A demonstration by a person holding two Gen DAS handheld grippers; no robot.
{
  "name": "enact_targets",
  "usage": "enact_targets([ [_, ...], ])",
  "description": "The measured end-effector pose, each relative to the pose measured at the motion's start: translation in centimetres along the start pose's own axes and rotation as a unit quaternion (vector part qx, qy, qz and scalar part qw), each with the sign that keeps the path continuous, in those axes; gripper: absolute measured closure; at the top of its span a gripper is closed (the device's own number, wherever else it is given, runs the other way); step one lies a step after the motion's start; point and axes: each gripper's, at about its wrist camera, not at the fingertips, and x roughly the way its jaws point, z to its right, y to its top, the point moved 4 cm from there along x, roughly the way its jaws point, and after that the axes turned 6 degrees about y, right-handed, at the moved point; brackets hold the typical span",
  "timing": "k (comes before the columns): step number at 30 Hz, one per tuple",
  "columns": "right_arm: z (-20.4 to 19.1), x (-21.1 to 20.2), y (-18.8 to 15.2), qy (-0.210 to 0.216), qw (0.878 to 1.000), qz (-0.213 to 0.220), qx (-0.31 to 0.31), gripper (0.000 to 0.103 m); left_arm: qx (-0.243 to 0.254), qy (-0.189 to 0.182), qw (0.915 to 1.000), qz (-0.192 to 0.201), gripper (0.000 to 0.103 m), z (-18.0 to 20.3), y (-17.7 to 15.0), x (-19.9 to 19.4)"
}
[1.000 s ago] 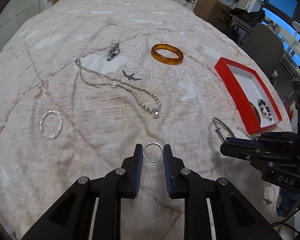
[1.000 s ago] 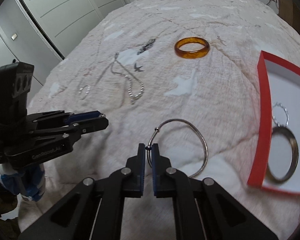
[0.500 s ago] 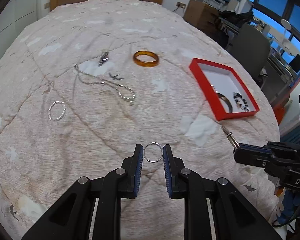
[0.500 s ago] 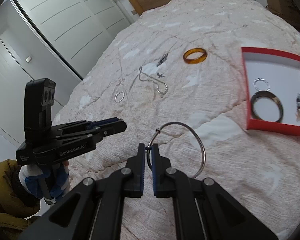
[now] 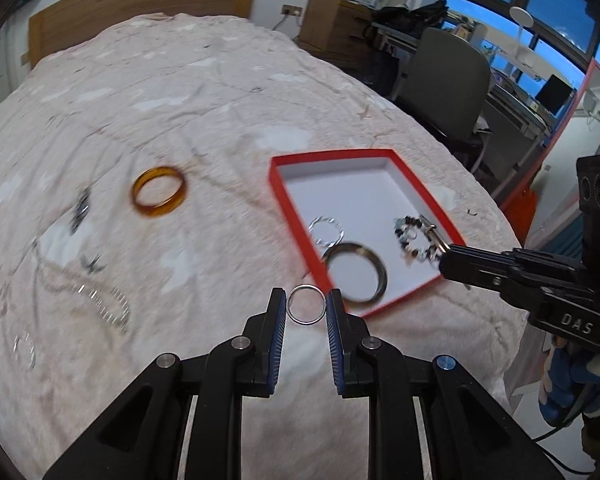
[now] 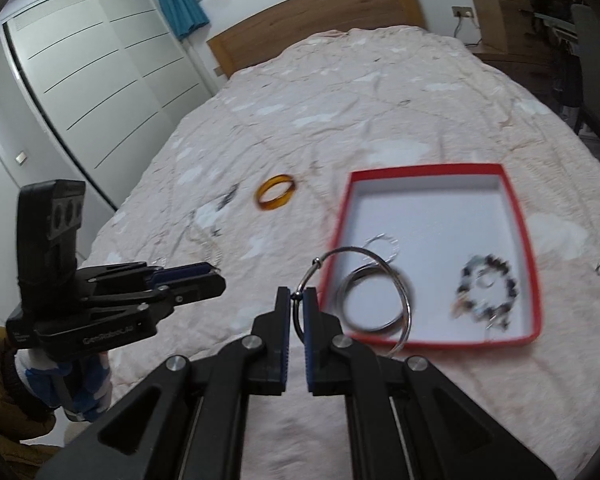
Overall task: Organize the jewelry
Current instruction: 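Carry ring into red box and open left tool while right tool carries bangle there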
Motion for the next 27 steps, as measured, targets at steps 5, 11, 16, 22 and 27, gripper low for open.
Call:
enact_targets([
  [5, 5.4, 2.2, 3.2, -0.037, 0.999, -0.01, 0.001, 0.098, 0.014, -0.005, 0.9998, -0.009, 0.083, 2.3, 4.1, 5.2],
  [11, 10.2, 4.7, 5.2, -0.07, 0.996, -0.046, -0.013, 0.097, 0.027, 0.0, 0.9993, -0.024, 0.083, 4.2, 7.8, 11.3],
  [16, 13.4, 6.9, 5.8, -0.091, 0.992, -0.084, -0.019, 0.097, 0.022, 0.015, 0.9987, -0.042, 0.083, 4.2, 9.0, 15.3],
  [22, 14.6, 8.2, 5.9, -0.096, 0.989, -0.108, -0.029, 0.097, 0.018, 0.029, 0.9976, -0.06, 0.083, 3.8, 8.7, 18.1],
  [27, 14.8, 9.5, 5.4, -0.109, 0.984, -0.137, -0.042, 0.097, 0.026, 0.049, 0.9966, -0.061, 0.083, 4.0, 8.5, 18.9],
])
